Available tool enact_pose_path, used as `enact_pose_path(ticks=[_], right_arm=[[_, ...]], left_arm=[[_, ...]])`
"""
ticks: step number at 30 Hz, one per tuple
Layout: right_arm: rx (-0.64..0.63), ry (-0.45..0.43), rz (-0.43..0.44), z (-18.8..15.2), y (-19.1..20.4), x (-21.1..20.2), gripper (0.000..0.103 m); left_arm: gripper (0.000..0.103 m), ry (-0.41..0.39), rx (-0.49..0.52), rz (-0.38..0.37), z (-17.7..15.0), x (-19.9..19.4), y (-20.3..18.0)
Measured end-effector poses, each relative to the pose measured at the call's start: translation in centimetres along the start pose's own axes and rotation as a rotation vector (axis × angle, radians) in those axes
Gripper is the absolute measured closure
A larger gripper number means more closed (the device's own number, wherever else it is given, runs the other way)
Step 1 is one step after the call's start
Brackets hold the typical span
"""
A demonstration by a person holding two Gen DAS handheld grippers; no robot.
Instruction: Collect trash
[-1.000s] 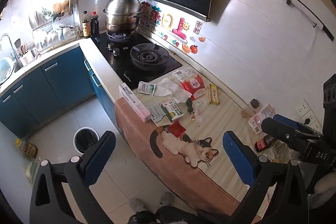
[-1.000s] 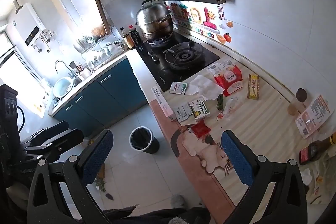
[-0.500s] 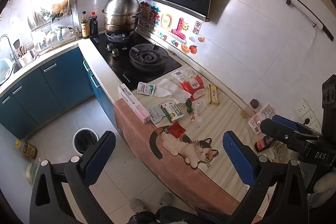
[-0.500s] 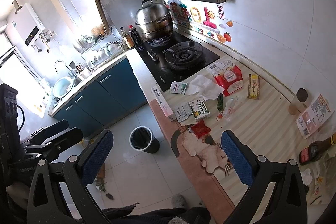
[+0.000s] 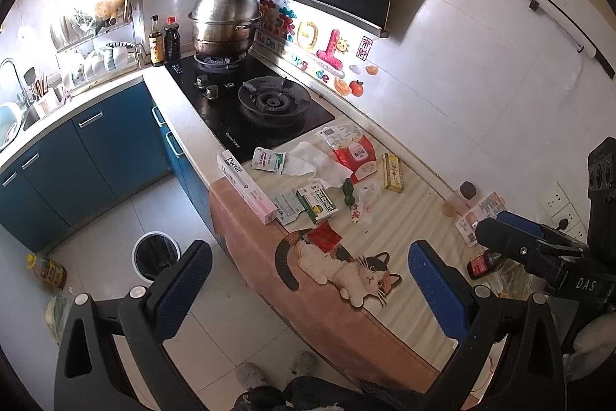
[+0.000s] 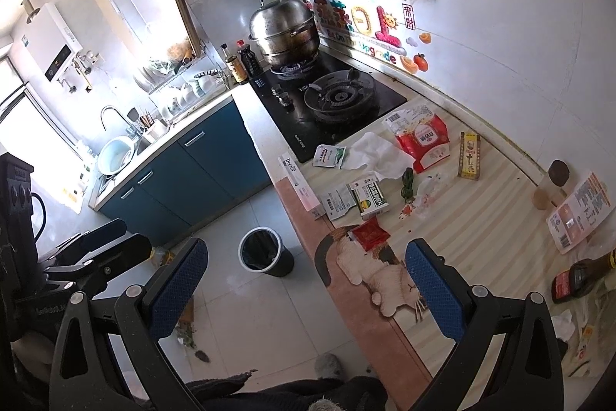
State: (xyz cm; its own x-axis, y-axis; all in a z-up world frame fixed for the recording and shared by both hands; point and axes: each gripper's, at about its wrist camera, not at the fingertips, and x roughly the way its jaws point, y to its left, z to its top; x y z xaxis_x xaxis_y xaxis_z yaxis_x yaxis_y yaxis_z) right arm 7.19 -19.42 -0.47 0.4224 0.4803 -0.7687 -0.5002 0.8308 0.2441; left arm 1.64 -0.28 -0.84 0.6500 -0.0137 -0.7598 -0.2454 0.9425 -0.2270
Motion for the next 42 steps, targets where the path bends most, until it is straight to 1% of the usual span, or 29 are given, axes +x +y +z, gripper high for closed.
enact_pose_path(ticks=[8,22,29,39,42], right_arm=[[0.0,0.018,0.011,-0.1,0.2,0.8,0.0],[0.0,0.022,0.014,0.1,0.1,1.0,0.0],[-0.001,0.025,0.02,0.0,0.2,1.3,0.0],[0.001,0.029,0.022,-0.1,0.5,1.6,0.0],[0.002,0.032,0.019,-0.3,0.6,1.9,0.0]], left_arm=[[0.0,0.002,0.001,-0.003,-0.1,0.4,0.7],[0.0,0.004,-0.002,-0.003,-0.1,0.8,0.8],[0.0,0.008,-0.014,-0.029,0.7,0.8,1.2],[0.0,0.009,-0.014,-0.031,0.8,0.9,1.1],[0.0,0.01,-0.011,-0.042,0.8,0.9,1.1]])
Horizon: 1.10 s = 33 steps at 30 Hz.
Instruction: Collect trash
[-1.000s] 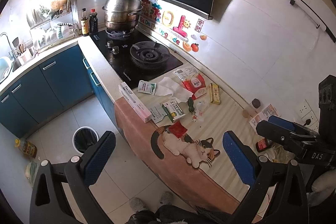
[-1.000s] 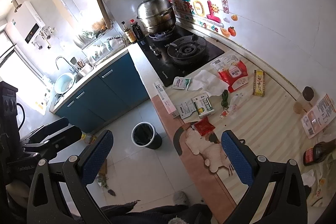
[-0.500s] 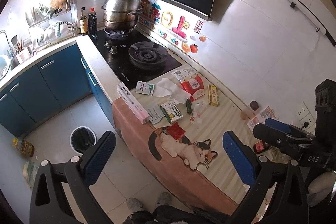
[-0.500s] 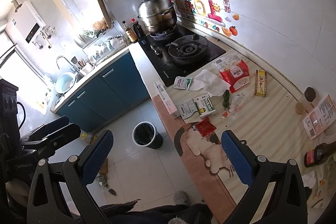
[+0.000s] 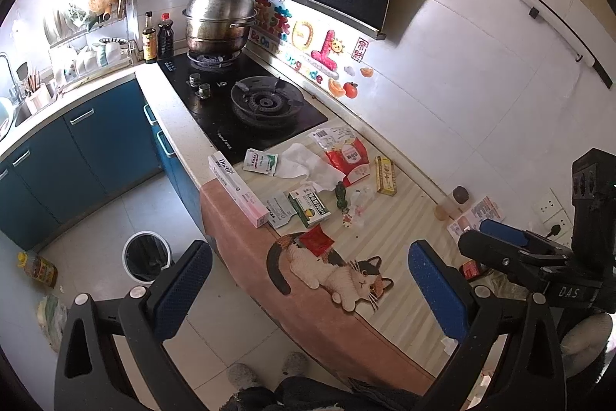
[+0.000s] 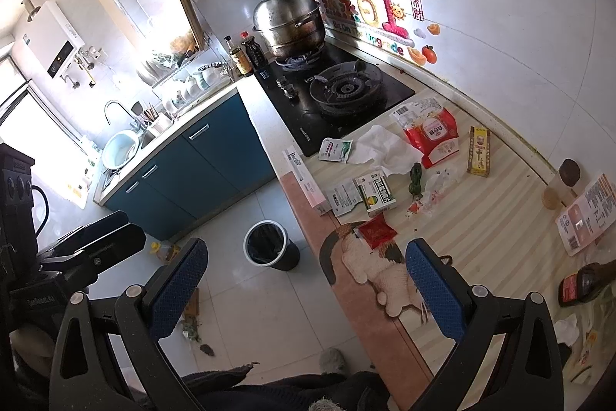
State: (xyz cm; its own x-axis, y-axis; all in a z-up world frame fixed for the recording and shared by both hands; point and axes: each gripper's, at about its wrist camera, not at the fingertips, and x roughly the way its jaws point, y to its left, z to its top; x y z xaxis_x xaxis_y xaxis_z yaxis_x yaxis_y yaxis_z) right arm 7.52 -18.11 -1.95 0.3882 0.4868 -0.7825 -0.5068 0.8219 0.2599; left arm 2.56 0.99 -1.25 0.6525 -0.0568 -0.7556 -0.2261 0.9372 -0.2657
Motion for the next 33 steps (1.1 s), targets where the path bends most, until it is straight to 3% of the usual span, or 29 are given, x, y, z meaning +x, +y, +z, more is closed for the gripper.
enact_pose_path(ticks=[8,12,16,22,25,27,29,31,33], right_arm=[[0.039,-0.004,-0.026,-0.6,0.7,-0.4,0.0],[0.102,-0.029,-0.085,-0.6,0.3,0.0,0.0],[0.188,-0.041,-0.172,-0.4,-1.3,2.8,0.0],[0.278,0.019,-0.32,2.1,-7.3,11.5,0.0],[0.273,0.087,-0.347,3.8,-10.0,17.3,0.0],[0.265,0.16,-0.332,4.9,-11.7,22.0,0.006],[0.252,0.238,-0.319,5.7,-13.1,26.6,0.02],[0.243,0.312,-0.3,6.1,-14.2,30.9,0.02],[0.232,0.353,-0.284,6.2,-14.6,33.8,0.02]], left_arm=[[0.0,0.013,0.02,-0.014,0.3,0.0,0.7],[0.0,0.011,0.064,0.141,0.9,2.4,2.0],[0.0,0.048,0.037,0.284,2.2,7.4,4.4],[0.0,0.253,-0.089,0.334,4.1,18.9,9.6],[0.0,0.354,-0.151,0.357,5.0,24.6,11.4],[0.0,0.417,-0.209,0.346,5.4,28.4,12.6],[0.006,0.481,-0.271,0.304,5.7,32.1,13.5],[0.02,0.549,-0.325,0.279,5.9,35.9,14.3],[0.027,0.603,-0.368,0.266,6.0,39.1,15.0]])
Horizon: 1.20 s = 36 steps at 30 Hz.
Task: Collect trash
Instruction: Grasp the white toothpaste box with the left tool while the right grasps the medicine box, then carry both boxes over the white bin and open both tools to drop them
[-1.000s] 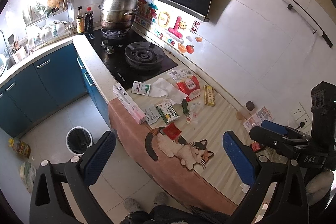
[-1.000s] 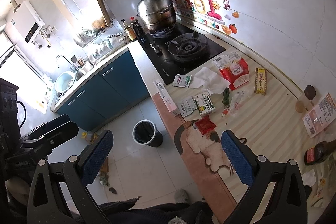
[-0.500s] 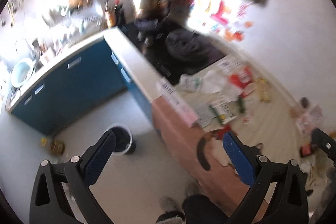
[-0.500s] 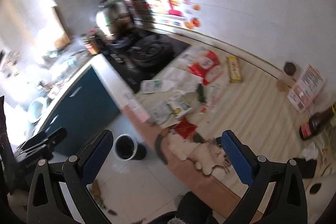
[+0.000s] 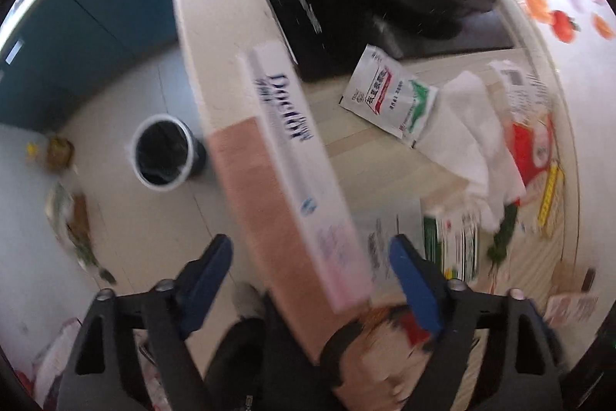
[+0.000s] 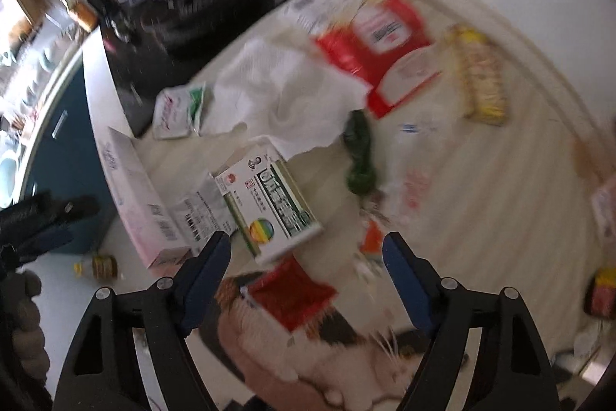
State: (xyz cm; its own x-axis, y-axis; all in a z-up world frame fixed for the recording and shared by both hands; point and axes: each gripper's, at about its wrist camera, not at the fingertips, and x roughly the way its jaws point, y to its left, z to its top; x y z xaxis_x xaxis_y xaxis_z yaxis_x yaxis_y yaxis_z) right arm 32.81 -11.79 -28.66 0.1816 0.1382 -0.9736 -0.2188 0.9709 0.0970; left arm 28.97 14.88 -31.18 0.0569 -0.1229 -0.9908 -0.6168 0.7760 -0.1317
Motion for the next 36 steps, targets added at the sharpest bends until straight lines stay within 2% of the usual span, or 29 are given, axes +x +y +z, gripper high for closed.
enact_pose_path(ticks=[2,3,4,7,11,12,13,14,17,22,25,28,30,34,36], right_arm=[[-0.033,0.044,0.003,1.2,1.0,2.8,0.02],[-0.052,0.057,-0.002,1.5,1.4,3.7,0.02],[-0.073,0.07,-0.003,1.8,1.9,4.8,0.02],[-0.141,0.127,-0.018,2.2,3.3,7.4,0.02],[-0.216,0.204,-0.038,1.7,4.5,10.5,0.02],[-0.225,0.218,-0.047,1.6,4.6,11.1,0.023],[-0.249,0.18,-0.058,1.4,4.9,10.8,0.027],[-0.252,0.173,-0.052,1.3,5.0,10.7,0.028],[-0.161,0.176,0.059,1.5,3.6,9.5,0.028],[-0.099,0.113,0.136,1.6,2.3,5.1,0.029],[-0.086,0.083,0.16,1.7,2.2,2.8,0.029],[-0.084,0.049,0.183,1.6,2.8,0.1,0.03],[-0.097,0.021,0.187,1.9,4.0,-1.9,0.03],[-0.141,-0.035,0.205,0.7,7.7,-4.3,0.03],[-0.188,-0.063,0.2,0.0,11.4,-4.1,0.03]], left_arm=[[0.041,0.022,-0.016,0.009,1.0,1.7,-0.3],[0.06,0.033,-0.019,0.016,1.3,2.3,-0.5],[0.065,0.052,-0.02,0.03,1.3,3.0,-0.6],[0.066,0.009,0.03,0.056,0.5,2.4,-0.9],[0.068,-0.023,0.121,0.142,-1.2,1.4,-1.7],[0.068,-0.029,0.139,0.162,-1.6,1.3,-1.9],[0.069,-0.037,0.156,0.182,-2.1,1.0,-1.9],[0.069,-0.041,0.167,0.192,-2.6,0.7,-1.9],[0.07,-0.065,0.195,0.205,-3.9,-0.6,-2.3],[0.071,-0.14,0.246,0.183,-5.3,-4.4,-3.2],[0.071,-0.185,0.262,0.154,-5.0,-6.8,-3.9],[0.071,-0.246,0.275,0.121,-4.8,-9.4,-2.9],[0.071,-0.269,0.275,0.097,-4.0,-9.7,-2.3],[0.071,-0.306,0.268,0.07,-3.5,-10.9,1.5],[0.071,-0.309,0.253,0.066,-3.3,-11.0,3.8]])
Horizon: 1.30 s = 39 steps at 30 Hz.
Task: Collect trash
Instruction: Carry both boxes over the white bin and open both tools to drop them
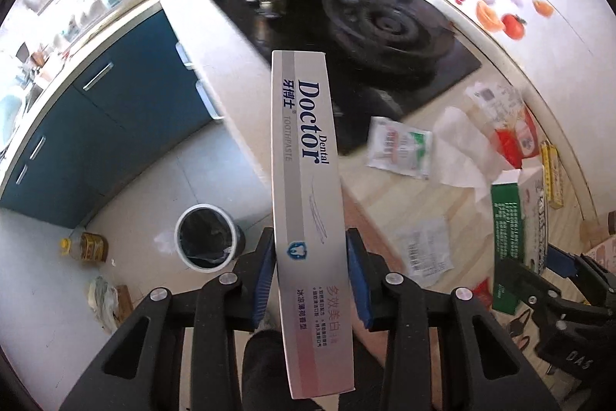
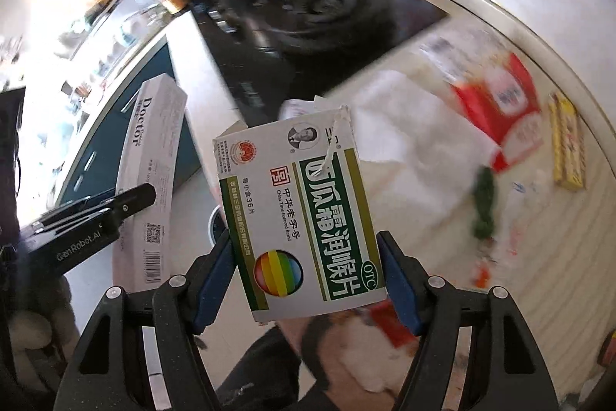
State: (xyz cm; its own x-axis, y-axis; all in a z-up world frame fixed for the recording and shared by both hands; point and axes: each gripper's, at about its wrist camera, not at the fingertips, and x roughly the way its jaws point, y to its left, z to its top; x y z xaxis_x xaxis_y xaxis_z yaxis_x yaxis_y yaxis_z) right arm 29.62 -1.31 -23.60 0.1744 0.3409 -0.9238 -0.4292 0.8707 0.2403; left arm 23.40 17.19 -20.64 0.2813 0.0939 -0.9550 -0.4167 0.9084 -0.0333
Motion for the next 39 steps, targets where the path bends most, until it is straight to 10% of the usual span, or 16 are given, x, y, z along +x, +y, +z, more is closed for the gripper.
enact_pose_path(ticks=[12,20,30,32,34,39], right_arm=[[-0.075,0.133,0.027,-1.7,20.1,15.2,0.03],[-0.06,0.357,-0.009,-6.1,26.8,39.1,0.031],[-0.017,0.603,-0.033,-11.9,26.1,64.8,0.031],[-0.021,0.628,-0.026,-12.6,25.7,67.6,0.03],[-0.014,0.636,-0.022,-12.6,25.4,69.6,0.022],[0.003,0.605,-0.049,-12.1,25.0,70.6,0.007]], left_arm=[[0.071,0.176,-0.195,0.005,-4.8,9.6,25.9],[0.071,0.489,-0.319,-0.119,-9.2,33.4,39.0],[0.069,0.751,-0.437,-0.303,-12.2,59.2,42.9],[0.059,0.754,-0.436,-0.295,-12.5,61.0,43.8],[0.012,0.732,-0.442,-0.288,-12.5,61.8,44.2],[0.009,0.641,-0.461,-0.236,-12.5,59.9,46.5]])
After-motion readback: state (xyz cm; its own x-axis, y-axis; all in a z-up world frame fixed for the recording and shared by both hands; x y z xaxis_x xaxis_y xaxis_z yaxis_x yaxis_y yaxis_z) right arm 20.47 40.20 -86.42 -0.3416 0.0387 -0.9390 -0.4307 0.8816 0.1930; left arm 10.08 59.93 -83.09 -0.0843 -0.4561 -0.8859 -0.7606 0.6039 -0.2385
